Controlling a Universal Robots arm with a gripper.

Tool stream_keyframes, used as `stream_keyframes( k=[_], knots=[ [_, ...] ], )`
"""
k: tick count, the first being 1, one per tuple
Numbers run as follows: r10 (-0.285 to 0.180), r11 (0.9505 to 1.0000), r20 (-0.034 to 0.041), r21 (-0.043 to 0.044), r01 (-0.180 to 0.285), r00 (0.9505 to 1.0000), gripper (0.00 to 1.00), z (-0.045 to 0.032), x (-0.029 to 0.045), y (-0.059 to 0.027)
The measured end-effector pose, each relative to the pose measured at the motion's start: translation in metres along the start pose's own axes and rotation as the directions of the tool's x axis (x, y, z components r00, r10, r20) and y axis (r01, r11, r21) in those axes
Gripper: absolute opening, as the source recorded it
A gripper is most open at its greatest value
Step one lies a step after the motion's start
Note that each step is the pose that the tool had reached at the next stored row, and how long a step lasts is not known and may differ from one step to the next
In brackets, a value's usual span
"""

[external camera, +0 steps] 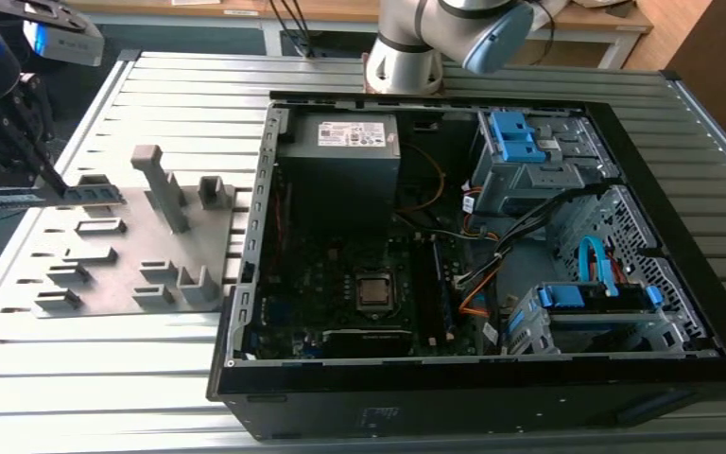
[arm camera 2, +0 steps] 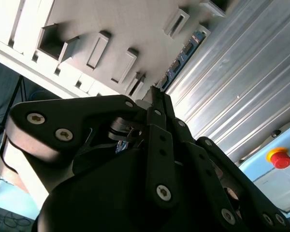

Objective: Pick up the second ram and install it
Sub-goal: 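Pick up the second ram and move it above second insertion slot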

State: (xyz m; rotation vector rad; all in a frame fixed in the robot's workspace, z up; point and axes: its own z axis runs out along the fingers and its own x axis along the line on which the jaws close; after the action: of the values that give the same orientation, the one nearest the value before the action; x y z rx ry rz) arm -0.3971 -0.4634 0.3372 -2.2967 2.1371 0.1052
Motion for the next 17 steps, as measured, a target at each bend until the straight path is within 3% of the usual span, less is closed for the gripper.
stream_keyframes(
  k=[17],
  knots=[
    [-0.001, 1.0, 0.0, 0.0, 0.001, 1.0, 0.13, -0.022, -0.0011, 0.001]
  ],
)
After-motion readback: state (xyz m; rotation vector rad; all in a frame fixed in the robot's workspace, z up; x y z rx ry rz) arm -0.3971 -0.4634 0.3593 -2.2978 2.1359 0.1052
